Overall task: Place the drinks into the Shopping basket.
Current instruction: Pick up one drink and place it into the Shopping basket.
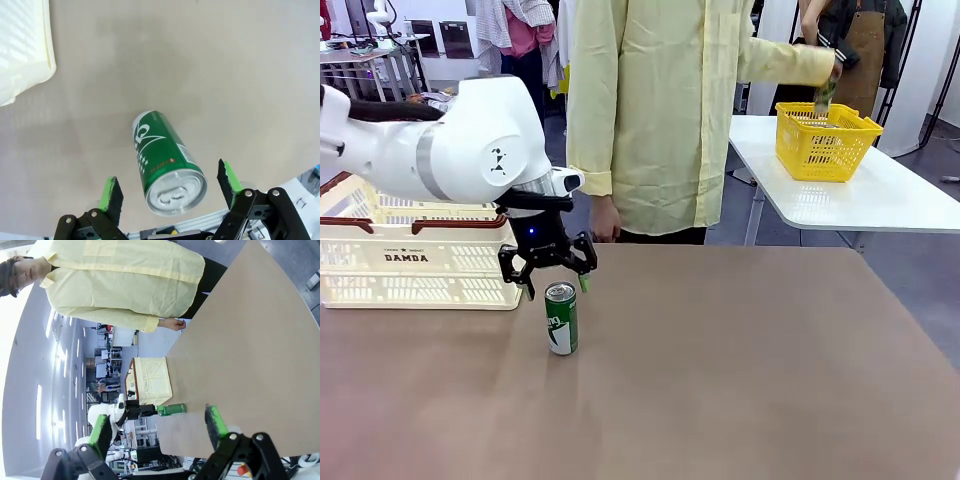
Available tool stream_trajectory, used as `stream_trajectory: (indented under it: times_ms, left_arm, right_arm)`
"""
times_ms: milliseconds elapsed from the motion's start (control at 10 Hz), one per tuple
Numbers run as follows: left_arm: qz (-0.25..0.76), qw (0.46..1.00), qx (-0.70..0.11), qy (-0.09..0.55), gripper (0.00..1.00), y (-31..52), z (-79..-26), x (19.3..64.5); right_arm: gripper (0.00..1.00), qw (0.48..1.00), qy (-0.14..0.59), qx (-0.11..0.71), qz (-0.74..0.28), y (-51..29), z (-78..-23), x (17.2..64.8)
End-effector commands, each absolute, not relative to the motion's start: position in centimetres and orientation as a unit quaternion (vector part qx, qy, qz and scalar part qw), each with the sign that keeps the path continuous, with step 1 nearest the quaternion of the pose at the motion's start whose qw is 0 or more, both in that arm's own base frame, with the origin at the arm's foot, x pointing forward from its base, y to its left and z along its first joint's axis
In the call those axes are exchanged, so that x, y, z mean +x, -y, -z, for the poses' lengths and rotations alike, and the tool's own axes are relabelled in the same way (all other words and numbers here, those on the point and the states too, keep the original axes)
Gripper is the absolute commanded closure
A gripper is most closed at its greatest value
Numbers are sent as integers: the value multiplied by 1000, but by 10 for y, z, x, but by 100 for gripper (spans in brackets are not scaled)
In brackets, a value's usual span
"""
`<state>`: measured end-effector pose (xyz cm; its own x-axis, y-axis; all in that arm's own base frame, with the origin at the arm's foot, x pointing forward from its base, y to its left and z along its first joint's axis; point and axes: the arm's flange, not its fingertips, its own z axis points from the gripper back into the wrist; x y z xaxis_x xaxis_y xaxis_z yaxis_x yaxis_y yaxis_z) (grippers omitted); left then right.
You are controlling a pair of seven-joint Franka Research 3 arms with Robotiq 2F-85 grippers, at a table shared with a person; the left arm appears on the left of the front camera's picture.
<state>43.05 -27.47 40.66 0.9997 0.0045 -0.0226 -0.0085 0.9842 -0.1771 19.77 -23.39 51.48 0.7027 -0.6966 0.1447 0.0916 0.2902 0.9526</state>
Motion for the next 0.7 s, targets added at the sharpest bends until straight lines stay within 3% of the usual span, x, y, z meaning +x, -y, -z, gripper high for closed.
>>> stream_trajectory:
  times_ms: [0,600]
  left_arm:
    - [-7,996,-75,-42,0,280,-399,440]
    - [-1,996,-52,-70,0,291,-382,446]
  right_arm:
    - [0,747,295,540,251,235,-515,199]
    - [0,747,295,540,251,235,-515,199]
